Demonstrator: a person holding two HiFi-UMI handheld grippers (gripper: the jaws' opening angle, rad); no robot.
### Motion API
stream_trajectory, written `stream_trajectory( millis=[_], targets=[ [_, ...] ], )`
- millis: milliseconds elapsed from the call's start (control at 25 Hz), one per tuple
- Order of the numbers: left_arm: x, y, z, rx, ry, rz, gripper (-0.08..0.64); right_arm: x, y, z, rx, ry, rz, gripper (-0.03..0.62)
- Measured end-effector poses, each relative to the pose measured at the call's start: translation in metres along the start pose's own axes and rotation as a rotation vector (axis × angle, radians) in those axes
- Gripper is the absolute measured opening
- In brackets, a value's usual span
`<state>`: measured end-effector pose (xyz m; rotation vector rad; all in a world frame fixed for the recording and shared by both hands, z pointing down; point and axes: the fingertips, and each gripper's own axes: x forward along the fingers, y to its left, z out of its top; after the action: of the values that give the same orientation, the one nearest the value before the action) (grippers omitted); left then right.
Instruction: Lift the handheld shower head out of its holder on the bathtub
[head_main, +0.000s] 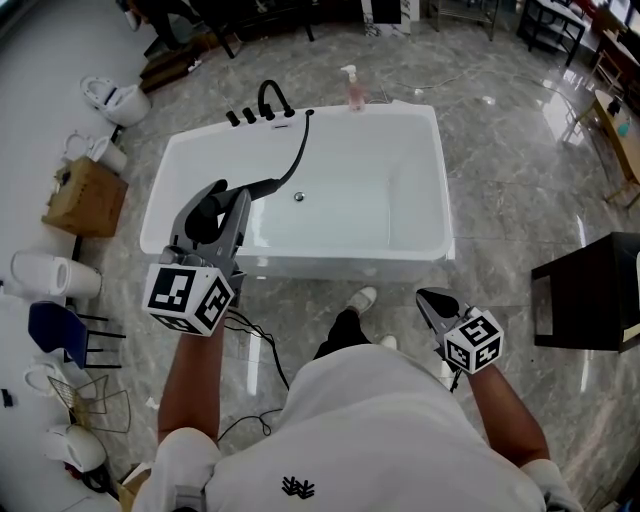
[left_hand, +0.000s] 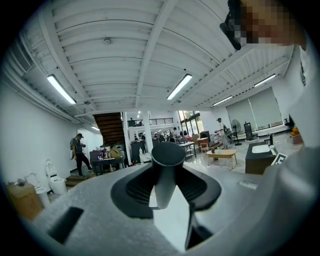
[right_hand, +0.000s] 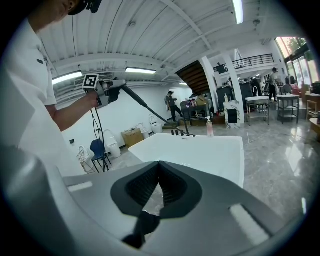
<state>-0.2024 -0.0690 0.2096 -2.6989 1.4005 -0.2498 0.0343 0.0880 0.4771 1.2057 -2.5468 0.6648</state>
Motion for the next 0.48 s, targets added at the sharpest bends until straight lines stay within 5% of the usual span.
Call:
stream_trajectory(
  millis=[480],
  targets=[
    [0.0029, -0.0064, -0.0007, 0.006, 0.006, -0.01, 0.138, -0.0042, -0.0004, -0.0047, 0.012, -0.006, -0.006, 0.012]
  ],
)
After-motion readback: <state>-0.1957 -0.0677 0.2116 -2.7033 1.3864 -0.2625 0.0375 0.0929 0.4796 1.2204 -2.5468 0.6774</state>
